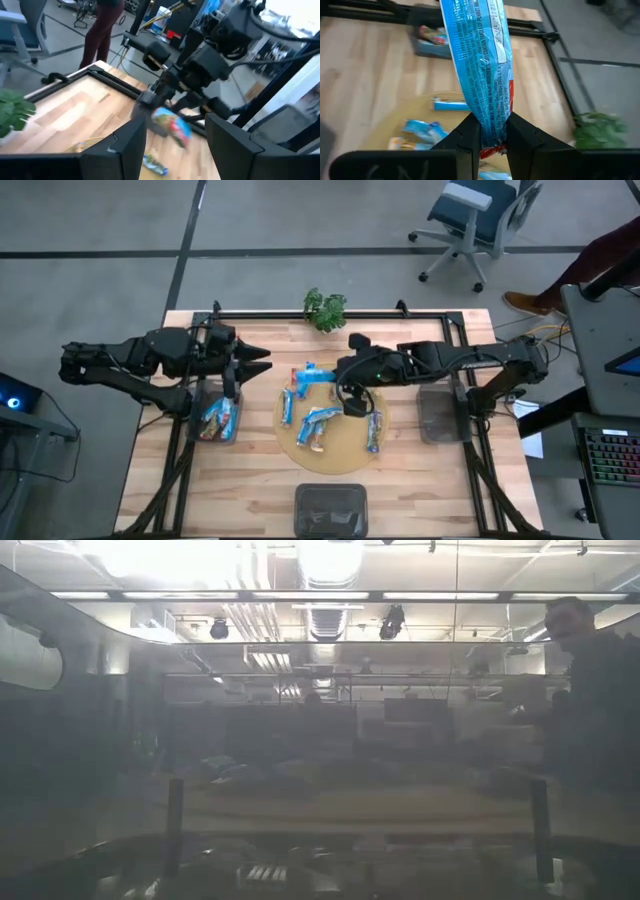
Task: Pick and place Granola Bars by type
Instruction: Put the red granola bar into the top left bin
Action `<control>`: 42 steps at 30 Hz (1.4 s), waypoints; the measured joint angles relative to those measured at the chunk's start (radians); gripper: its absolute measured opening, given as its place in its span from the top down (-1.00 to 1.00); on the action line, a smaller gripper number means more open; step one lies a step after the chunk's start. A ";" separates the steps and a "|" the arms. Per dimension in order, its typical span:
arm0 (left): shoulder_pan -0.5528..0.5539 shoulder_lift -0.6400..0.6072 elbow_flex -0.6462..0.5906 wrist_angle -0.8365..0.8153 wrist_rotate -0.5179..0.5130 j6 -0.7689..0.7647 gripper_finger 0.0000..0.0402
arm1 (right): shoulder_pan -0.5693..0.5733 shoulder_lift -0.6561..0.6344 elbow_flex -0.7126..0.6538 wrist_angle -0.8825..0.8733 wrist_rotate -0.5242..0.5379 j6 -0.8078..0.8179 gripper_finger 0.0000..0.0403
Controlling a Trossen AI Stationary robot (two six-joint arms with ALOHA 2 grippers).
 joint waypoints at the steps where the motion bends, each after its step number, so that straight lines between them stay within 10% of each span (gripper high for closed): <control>1: 0.000 0.003 0.000 0.015 0.000 -0.013 0.09 | -0.005 0.000 0.005 -0.001 0.011 -0.009 0.71; 42: 0.086 0.145 0.009 0.135 -0.021 -0.128 0.09 | -0.056 0.003 0.094 -0.010 0.140 -0.192 0.71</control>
